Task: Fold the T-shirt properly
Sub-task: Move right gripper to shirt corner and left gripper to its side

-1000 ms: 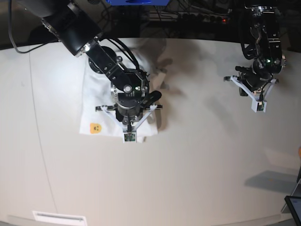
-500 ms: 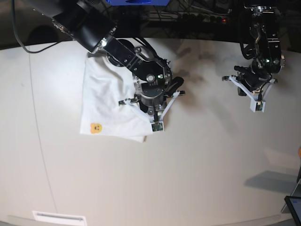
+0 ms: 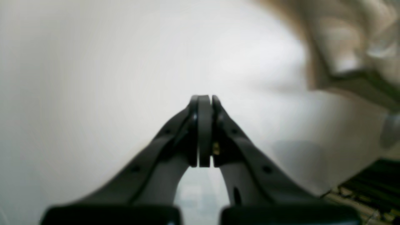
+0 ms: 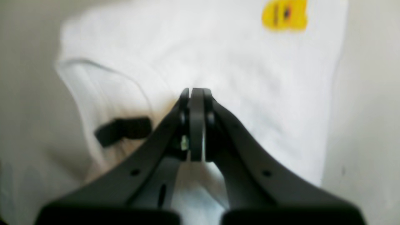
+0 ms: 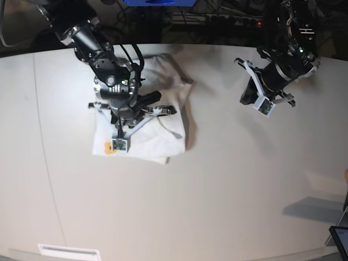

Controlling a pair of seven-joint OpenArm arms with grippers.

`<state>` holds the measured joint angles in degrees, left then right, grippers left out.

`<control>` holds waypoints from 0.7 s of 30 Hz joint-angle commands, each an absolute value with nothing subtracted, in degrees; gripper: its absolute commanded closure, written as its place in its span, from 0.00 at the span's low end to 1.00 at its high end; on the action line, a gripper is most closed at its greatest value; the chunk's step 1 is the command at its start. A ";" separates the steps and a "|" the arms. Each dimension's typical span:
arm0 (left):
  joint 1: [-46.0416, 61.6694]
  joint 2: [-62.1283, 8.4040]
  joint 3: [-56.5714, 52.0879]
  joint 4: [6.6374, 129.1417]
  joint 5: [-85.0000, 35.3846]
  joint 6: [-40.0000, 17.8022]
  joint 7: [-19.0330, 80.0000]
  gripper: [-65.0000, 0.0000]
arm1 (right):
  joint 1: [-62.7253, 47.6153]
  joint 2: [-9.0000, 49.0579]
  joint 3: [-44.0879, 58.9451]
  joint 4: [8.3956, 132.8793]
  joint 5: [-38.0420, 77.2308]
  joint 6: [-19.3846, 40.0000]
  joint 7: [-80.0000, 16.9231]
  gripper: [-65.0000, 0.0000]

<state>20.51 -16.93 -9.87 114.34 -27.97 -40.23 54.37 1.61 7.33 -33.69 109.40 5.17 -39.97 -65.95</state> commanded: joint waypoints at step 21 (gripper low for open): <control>21.67 -17.19 0.40 116.00 -23.78 -40.00 44.97 1.00 | -11.30 15.52 -25.27 113.27 4.44 -40.00 -46.46 1.00</control>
<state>21.47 -16.67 0.80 114.91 -23.51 -39.81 45.98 -11.81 14.92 -25.91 112.60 5.82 -39.42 -47.70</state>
